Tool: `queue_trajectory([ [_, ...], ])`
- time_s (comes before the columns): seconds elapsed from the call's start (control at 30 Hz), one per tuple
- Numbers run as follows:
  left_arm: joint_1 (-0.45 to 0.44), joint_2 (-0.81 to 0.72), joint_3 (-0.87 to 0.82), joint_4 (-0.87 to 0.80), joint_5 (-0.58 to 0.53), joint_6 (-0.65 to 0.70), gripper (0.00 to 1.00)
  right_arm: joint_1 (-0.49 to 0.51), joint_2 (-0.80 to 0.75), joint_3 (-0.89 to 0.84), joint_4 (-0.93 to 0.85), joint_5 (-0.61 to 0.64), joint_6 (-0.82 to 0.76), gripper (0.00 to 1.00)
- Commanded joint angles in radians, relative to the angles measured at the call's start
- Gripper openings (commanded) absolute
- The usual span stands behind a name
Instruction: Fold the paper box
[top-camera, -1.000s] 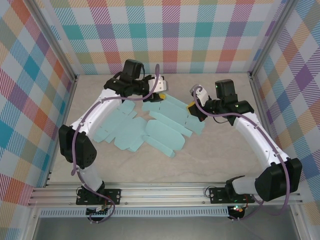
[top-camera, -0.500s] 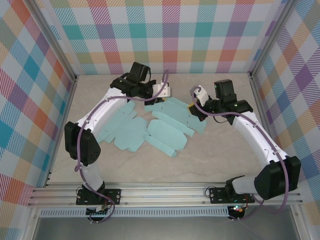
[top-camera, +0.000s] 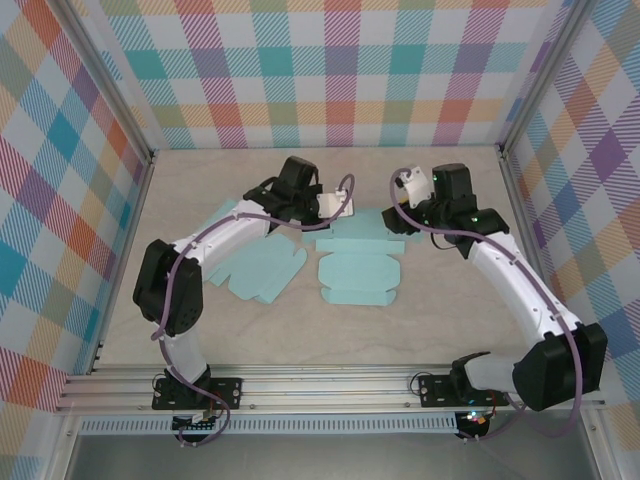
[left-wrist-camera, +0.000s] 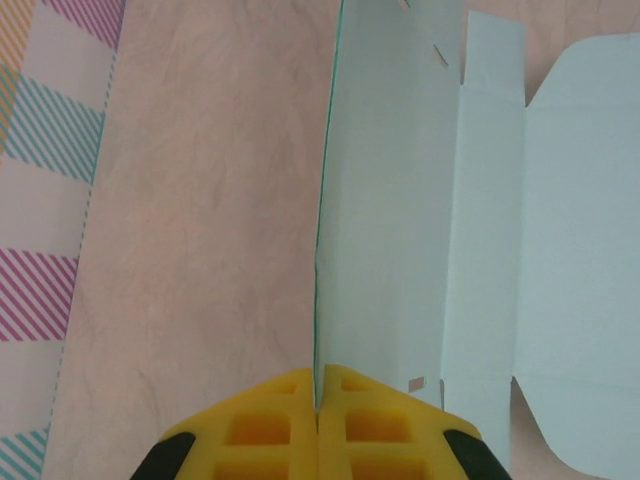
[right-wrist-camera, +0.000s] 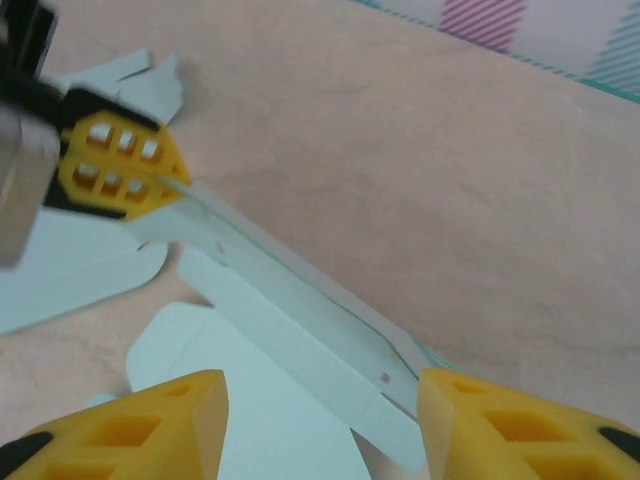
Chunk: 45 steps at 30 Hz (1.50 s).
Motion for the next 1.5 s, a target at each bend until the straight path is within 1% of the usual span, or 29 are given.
queue_trajectory([
  [0.0,-0.036,-0.04,-0.006,0.102,-0.102,-0.075,0.0,-0.014,-0.016,0.044,-0.036,0.147,0.223,0.57],
  [0.1,-0.063,-0.009,0.0,0.076,-0.175,-0.105,0.0,-0.052,0.004,0.068,-0.091,0.131,0.327,0.57],
  [0.17,-0.081,0.003,-0.025,0.113,-0.242,-0.113,0.0,-0.078,0.021,0.067,-0.1,0.092,0.383,0.57],
  [0.27,-0.104,0.008,-0.074,0.198,-0.311,-0.121,0.0,-0.099,0.056,0.065,-0.098,0.061,0.441,0.57],
  [0.37,-0.127,0.007,-0.13,0.306,-0.371,-0.111,0.0,-0.11,0.11,0.083,-0.087,0.036,0.465,0.57],
  [0.5,-0.147,0.011,-0.2,0.475,-0.433,-0.083,0.0,-0.117,0.214,0.155,-0.086,-0.002,0.466,0.59],
  [0.57,-0.155,0.017,-0.222,0.533,-0.458,-0.064,0.0,-0.118,0.263,0.194,-0.086,-0.019,0.468,0.6],
  [0.67,-0.163,0.029,-0.245,0.59,-0.471,-0.035,0.0,-0.119,0.332,0.249,-0.088,-0.043,0.472,0.61],
  [0.83,-0.166,0.044,-0.256,0.604,-0.474,-0.026,0.0,-0.121,0.423,0.318,-0.096,-0.053,0.48,0.65],
  [0.97,-0.172,0.059,-0.273,0.647,-0.499,-0.006,0.0,-0.124,0.484,0.35,-0.121,-0.069,0.505,0.66],
  [1.1,-0.181,0.078,-0.298,0.722,-0.533,0.034,0.0,-0.126,0.515,0.342,-0.104,-0.119,0.532,0.67],
  [1.3,-0.189,0.109,-0.301,0.76,-0.565,0.056,0.0,-0.129,0.527,0.299,-0.036,-0.232,0.599,0.67],
  [1.47,-0.197,0.117,-0.302,0.785,-0.574,0.054,0.0,-0.13,0.534,0.271,-0.015,-0.235,0.634,0.66],
])
